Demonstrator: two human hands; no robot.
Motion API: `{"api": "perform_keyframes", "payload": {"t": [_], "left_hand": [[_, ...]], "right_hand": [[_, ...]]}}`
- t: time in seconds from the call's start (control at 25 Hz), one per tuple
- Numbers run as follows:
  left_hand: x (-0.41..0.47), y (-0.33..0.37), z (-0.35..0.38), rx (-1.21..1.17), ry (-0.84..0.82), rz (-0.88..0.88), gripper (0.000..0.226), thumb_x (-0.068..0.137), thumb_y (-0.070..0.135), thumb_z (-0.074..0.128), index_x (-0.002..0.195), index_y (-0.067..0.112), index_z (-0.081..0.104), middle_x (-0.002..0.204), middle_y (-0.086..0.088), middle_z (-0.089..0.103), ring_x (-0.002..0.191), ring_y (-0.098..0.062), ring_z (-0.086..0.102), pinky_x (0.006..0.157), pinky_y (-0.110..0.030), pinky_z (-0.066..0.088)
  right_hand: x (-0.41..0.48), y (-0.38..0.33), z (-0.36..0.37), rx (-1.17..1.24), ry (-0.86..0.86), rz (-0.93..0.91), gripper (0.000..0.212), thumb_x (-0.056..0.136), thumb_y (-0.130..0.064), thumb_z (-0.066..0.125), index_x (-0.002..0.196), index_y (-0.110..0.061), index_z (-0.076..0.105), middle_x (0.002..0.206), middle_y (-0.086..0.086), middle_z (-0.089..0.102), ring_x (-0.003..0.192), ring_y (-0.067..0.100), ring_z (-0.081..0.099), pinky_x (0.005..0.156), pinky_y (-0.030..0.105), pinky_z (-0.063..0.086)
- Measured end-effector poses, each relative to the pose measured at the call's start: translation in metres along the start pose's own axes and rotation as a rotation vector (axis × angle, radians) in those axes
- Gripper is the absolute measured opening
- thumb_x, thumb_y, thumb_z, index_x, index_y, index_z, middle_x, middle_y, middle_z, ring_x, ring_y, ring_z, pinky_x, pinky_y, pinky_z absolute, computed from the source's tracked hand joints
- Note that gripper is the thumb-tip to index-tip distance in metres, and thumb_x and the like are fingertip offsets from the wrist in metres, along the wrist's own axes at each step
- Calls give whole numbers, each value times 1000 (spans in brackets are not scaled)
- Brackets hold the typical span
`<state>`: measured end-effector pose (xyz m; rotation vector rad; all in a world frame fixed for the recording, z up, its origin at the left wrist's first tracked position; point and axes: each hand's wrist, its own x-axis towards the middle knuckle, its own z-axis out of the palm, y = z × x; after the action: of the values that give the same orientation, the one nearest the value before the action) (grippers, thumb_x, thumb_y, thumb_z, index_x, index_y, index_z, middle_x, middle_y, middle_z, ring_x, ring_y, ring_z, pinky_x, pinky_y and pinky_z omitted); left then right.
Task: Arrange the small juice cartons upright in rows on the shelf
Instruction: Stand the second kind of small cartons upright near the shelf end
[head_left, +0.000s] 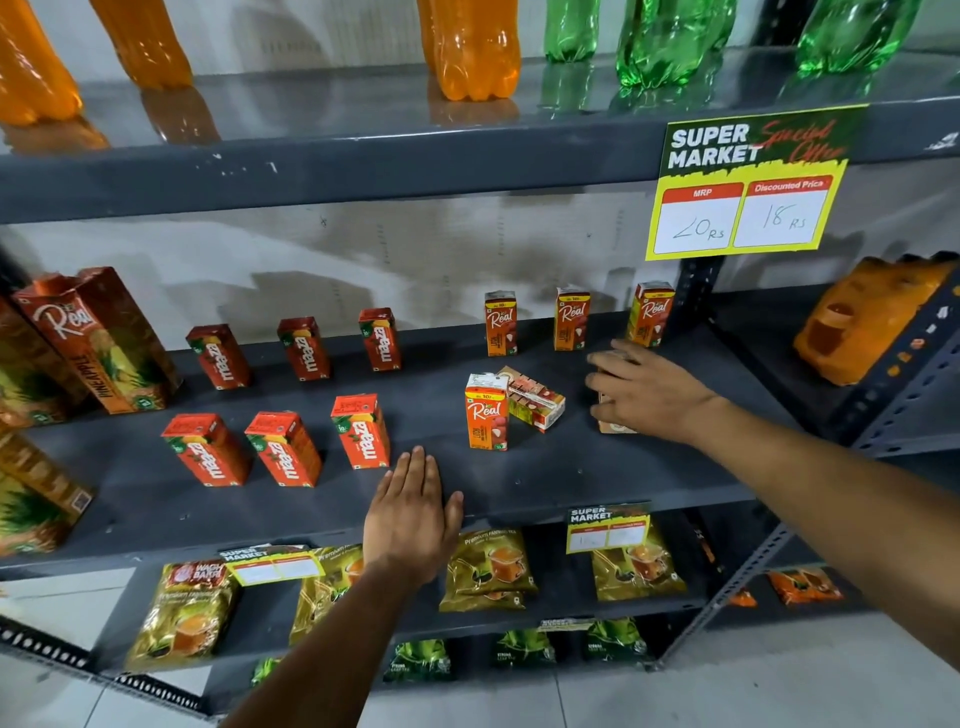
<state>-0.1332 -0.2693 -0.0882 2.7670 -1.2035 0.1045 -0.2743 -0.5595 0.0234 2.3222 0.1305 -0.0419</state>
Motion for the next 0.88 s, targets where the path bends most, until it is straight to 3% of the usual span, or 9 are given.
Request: {"api": "perform_keyframes", "payload": {"t": [0.16, 0.28, 0.36, 0.48, 0.56, 0.64, 0.76, 0.84, 0.88], "left_hand": [[0, 0, -1, -3, -6, 4, 86, 84, 56, -6, 149, 7, 20, 159, -11, 17, 147, -22, 12, 119, -35, 10], [0, 0, -1, -3, -4, 5, 86, 84, 56, -6, 149, 6, 20, 159, -12, 17, 147, -23, 11, 119, -35, 8], [0, 0, 0, -9, 2, 3, 85, 85, 56, -5, 149, 6, 21, 159, -12, 18, 147, -23, 13, 118, -35, 9], [0, 0, 0, -10, -3, 9, 86, 85, 56, -5, 149, 6, 21, 159, -12, 17, 147, -23, 12, 118, -36, 9], [-1, 0, 0, -12, -6, 7, 85, 85, 56, -6, 149, 6, 20, 159, -12, 16, 147, -23, 11, 118, -35, 8], [-1, 0, 0, -5, -13, 6, 82, 87, 55, -4, 150, 6, 18, 160, -11, 14, 147, -22, 9, 118, -35, 6], [0, 0, -1, -21, -10, -1, 81, 88, 55, -1, 149, 6, 20, 160, -12, 16, 147, -23, 10, 119, -35, 8], [-1, 0, -1, -26, -2, 0, 84, 86, 56, -3, 149, 6, 22, 159, -13, 19, 147, -24, 13, 118, -36, 9], [-1, 0, -1, -25, -3, 3, 84, 86, 56, -3, 149, 6, 22, 159, -12, 18, 147, -24, 13, 118, -36, 9]], "right_hand": [[-8, 7, 0, 8, 48, -110, 49, 62, -6, 83, 106, -25, 71, 116, 12, 65, 118, 36, 56, 95, 48, 50], [-14, 14, -5, 120, 63, -16, 63, 62, -1, 82, 120, -19, 63, 124, 15, 62, 119, 36, 55, 89, 47, 52], [-14, 20, -11, 226, 41, 50, 73, 69, 1, 77, 135, -21, 51, 137, 9, 53, 128, 31, 47, 94, 44, 47], [-13, 32, -20, 346, -151, 54, 77, 85, 3, 58, 148, -30, 27, 154, -5, 31, 140, 20, 26, 108, 36, 33], [-10, 38, -26, 406, -229, 54, 73, 86, 0, 55, 147, -31, 30, 155, -8, 32, 139, 19, 29, 108, 36, 33], [-8, 46, -29, 509, -270, 139, 67, 86, -12, 59, 146, -30, 34, 151, -5, 39, 135, 21, 36, 107, 36, 37], [-6, 53, -29, 668, -400, 395, 65, 81, -46, 66, 137, -22, 47, 137, 5, 55, 122, 27, 52, 97, 37, 45], [-3, 51, -26, 770, -453, 528, 55, 78, -62, 62, 105, -14, 61, 103, 7, 66, 90, 24, 61, 76, 33, 48], [0, 48, -24, 806, -470, 578, 53, 80, -65, 58, 89, -13, 59, 87, 5, 62, 76, 20, 58, 66, 31, 44]]}}
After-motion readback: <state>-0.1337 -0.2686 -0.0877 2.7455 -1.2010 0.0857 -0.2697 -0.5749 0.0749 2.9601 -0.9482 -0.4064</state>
